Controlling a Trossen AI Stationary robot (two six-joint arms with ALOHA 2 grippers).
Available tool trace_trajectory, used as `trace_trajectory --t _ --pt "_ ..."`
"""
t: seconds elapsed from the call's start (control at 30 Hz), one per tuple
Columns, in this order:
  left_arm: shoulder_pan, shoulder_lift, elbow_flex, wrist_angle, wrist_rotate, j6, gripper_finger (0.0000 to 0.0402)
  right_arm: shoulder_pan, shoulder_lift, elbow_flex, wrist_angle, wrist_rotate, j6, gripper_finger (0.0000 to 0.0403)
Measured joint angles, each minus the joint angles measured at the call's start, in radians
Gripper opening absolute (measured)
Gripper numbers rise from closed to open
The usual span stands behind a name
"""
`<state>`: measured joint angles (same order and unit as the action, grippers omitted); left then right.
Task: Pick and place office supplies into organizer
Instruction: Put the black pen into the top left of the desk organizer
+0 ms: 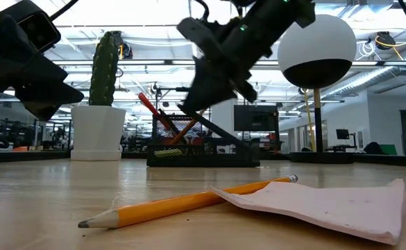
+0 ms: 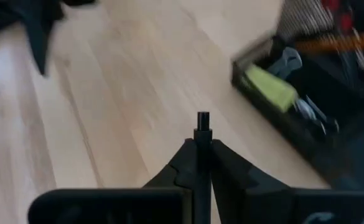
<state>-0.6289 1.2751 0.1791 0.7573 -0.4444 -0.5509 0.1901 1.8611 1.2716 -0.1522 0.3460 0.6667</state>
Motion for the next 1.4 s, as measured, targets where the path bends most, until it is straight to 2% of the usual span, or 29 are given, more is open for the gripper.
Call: trace_trajectory --t 0.1,0.37,0.47,0.63,1.03,1.4 --pt "0.000 0.000 0.000 -0.001 0.000 0.000 0.0189 -0.010 0.000 0.000 0.098 0.030 -0.074 0.0019" --pt "0.000 0.000 0.000 -0.004 0.000 0.000 0.0189 -0.057 0.000 0.001 0.391 0.207 -0.374 0.0019" --pt "0.000 0.000 0.000 -0.005 0.000 0.001 0.0189 -0.090 0.000 0.001 0.522 0.207 -0.465 0.0019" --pt "0.000 0.000 0.000 -0.007 0.000 0.003 0.0189 -0.144 0.000 0.001 0.643 0.211 -0.548 0.0018" --pt "0.000 0.000 0.000 -0.029 -0.008 0.003 0.0189 -0.250 0.000 0.001 0.661 0.202 -0.581 0.0018" --pt "0.000 0.000 0.000 -0.029 -0.009 0.000 0.0189 -0.270 0.095 -0.023 0.756 0.176 -0.604 0.0018"
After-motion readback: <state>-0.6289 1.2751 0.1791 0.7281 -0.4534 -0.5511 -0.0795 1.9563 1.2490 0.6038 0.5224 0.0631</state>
